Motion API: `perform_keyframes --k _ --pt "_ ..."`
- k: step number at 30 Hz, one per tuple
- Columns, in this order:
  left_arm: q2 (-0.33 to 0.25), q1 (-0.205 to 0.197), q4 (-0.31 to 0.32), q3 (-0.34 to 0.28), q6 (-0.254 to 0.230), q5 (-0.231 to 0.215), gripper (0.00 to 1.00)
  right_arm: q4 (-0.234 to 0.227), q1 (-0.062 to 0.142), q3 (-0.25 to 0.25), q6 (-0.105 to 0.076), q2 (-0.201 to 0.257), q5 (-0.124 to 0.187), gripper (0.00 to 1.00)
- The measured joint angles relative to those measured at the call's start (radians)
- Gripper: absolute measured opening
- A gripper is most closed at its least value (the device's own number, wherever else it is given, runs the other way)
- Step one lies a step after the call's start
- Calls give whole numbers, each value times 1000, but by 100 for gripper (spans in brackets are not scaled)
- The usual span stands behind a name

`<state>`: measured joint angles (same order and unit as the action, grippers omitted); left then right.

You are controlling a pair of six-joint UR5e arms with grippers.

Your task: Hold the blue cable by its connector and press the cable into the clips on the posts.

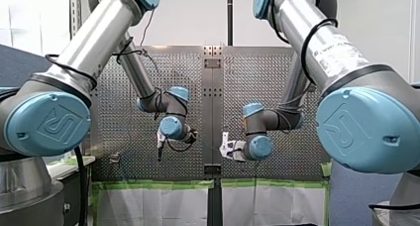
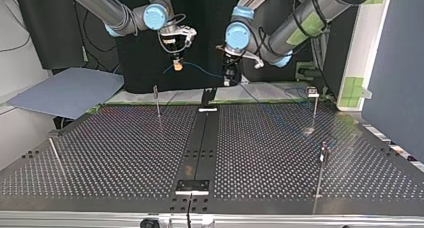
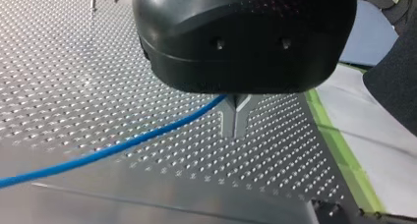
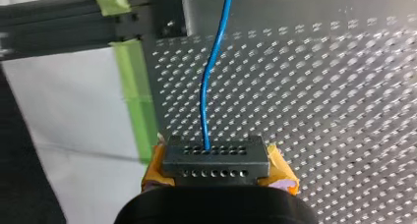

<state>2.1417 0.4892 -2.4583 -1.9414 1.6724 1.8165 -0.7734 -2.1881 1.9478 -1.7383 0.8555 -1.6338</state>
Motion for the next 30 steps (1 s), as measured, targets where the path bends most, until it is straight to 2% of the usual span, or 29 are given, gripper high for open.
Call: perform_keyframes --k 6,12,19,30 --pt "47 18 47 5 4 6 0 -51 12 51 -7 -48 1 0" --pt "100 38 78 7 5 0 0 -104 35 72 -29 -97 4 0" --pt "161 71 93 16 7 4 0 -161 83 74 -31 -110 24 0" --pt "263 171 113 108 35 97 0 -256 175 75 -27 -110 107 0"
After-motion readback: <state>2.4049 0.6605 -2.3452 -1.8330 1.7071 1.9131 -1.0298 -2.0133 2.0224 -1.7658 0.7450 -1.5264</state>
